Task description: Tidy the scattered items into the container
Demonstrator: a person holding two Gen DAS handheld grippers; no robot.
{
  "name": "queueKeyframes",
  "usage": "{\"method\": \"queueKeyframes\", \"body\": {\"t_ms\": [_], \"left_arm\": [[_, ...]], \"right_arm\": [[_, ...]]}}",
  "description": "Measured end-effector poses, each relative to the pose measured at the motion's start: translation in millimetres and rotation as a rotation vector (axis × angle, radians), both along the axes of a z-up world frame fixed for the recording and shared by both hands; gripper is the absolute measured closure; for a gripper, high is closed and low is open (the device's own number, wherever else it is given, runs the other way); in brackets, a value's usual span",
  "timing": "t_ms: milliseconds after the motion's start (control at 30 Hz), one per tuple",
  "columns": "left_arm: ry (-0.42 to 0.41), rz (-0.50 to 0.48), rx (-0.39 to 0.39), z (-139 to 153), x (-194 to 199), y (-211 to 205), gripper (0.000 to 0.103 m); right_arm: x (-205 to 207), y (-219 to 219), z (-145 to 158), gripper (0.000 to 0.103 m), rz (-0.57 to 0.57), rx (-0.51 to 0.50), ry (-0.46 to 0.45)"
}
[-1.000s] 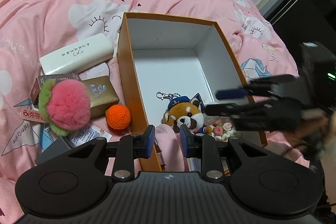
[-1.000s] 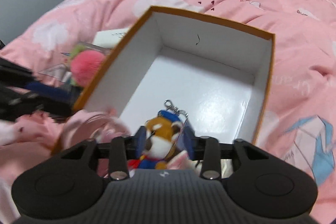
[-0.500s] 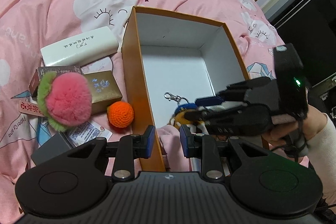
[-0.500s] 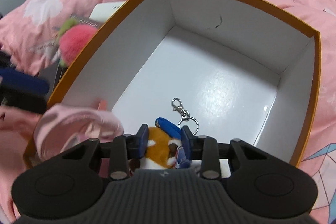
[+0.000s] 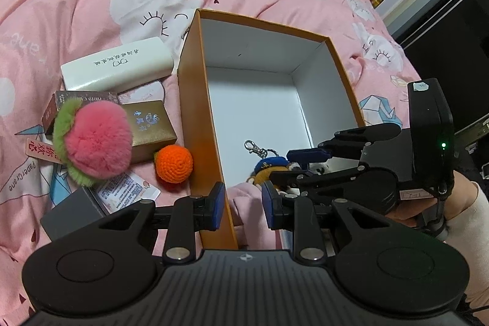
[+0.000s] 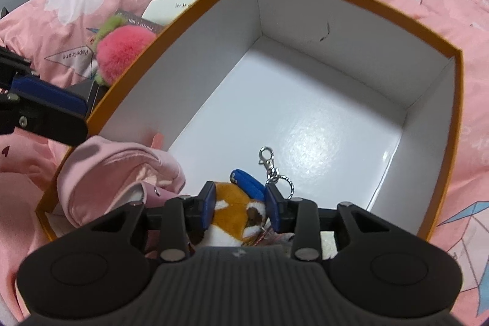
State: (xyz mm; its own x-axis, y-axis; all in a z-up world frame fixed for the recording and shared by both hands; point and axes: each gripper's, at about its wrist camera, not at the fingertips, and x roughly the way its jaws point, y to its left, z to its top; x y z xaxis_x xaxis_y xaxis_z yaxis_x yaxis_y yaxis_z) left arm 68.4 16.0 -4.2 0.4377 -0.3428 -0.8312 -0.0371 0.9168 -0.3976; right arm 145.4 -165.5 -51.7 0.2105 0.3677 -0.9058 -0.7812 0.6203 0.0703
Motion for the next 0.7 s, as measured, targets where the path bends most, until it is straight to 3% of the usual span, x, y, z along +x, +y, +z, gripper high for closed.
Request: {"method": "queueKeyframes", "body": {"t_ms": [333, 400, 567, 633, 700], "left_arm": [[-0.071, 0.017, -0.015, 10.6, -19.5, 5.5, 0.074], [-0.087, 0.028, -0.005, 12.1, -23.8, 7.6, 0.074], [-0.118, 0.086, 0.045, 12.5, -33.5, 14.1, 0.074], [-0.137, 0.113, 0.066, 11.8, -38.2, 16.8, 0.071], [-0.166, 0.133, 0.082, 12.3, -43.5, 19.8, 0.067]], "right_arm": [[-10.7, -10.2, 19.7, 0.051, -0.081, 0.009, -0.128], [-14.2, -14.6, 28.1, 0.04, -0.114, 0.036, -0.163], [-27.8, -22.0, 50.5, 0.026, -0.178, 0.161, -0.237], [-35.2, -19.8, 56.9, 0.023, -0.198, 0.194, -0.286], [-43.0, -16.1, 62.2, 0.014, -0.224, 0.207, -0.335]]}}
